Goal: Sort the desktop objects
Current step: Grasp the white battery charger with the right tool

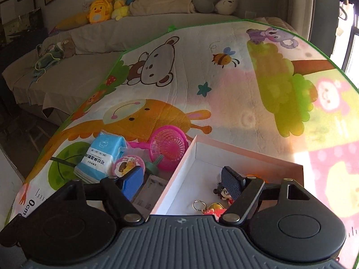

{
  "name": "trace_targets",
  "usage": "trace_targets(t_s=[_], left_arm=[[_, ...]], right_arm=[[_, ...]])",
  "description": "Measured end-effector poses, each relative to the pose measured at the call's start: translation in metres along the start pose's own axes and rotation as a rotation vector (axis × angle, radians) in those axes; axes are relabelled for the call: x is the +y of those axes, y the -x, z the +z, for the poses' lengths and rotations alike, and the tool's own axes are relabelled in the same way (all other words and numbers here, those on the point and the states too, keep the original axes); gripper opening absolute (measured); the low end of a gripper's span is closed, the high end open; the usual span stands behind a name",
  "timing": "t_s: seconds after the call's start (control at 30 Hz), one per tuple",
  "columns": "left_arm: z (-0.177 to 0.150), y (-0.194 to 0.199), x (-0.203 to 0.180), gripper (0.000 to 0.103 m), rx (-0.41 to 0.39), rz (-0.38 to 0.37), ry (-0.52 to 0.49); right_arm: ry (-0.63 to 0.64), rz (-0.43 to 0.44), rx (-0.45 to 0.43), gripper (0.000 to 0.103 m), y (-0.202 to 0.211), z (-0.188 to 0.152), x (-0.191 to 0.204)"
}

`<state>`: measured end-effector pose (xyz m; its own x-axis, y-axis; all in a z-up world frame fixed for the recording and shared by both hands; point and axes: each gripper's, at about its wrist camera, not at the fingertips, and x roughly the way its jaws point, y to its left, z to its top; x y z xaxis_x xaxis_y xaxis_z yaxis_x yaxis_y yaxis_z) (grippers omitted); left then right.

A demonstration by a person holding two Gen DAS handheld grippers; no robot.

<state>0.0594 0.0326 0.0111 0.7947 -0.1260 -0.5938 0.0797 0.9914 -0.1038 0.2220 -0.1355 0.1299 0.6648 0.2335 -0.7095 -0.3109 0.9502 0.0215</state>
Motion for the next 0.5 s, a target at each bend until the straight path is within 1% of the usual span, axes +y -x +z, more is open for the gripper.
trace_targets(t_s=[0.07, 0.1, 0.13, 0.17, 0.2, 0.27, 0.3, 0.4, 0.5], left_arm=[[0.0, -0.001, 0.004, 0.102, 0.011, -0.014, 0.029], [0.0, -0.002, 0.005, 0.102, 0.012, -0.02, 0.036], [0.0, -0.001, 0.006, 0.102, 0.011, -0.023, 0.04], [-0.001, -0.001, 0.006, 0.102, 0.009, -0.026, 0.041], [-0.001, 0.0, 0.006, 0.102, 0.008, -0.028, 0.041], [-0.002, 0.001, 0.006, 0.102, 0.006, -0.027, 0.039], [-0.002, 0.002, 0.005, 0.103, 0.007, -0.027, 0.039], [-0.003, 0.003, 0.005, 0.103, 0.016, -0.035, 0.034], [-0.003, 0.004, 0.005, 0.103, 0.015, -0.042, 0.029]], right_arm=[[0.004, 0.024, 0.036, 0.075, -0.028, 0.019, 0.014], [0.015, 0.024, 0.052, 0.069, -0.041, 0.026, 0.022], [0.032, 0.015, 0.072, 0.055, -0.056, 0.032, 0.03], [0.03, 0.008, 0.103, 0.049, -0.07, 0.036, 0.034], [0.007, 0.011, 0.142, 0.046, -0.083, 0.039, 0.037], [-0.059, 0.037, 0.219, 0.046, -0.106, 0.039, 0.037], [-0.075, 0.044, 0.242, 0.046, -0.113, 0.037, 0.038], [-0.094, 0.038, 0.273, 0.046, -0.125, 0.029, 0.04], [-0.098, 0.056, 0.296, 0.043, -0.126, 0.025, 0.038]])
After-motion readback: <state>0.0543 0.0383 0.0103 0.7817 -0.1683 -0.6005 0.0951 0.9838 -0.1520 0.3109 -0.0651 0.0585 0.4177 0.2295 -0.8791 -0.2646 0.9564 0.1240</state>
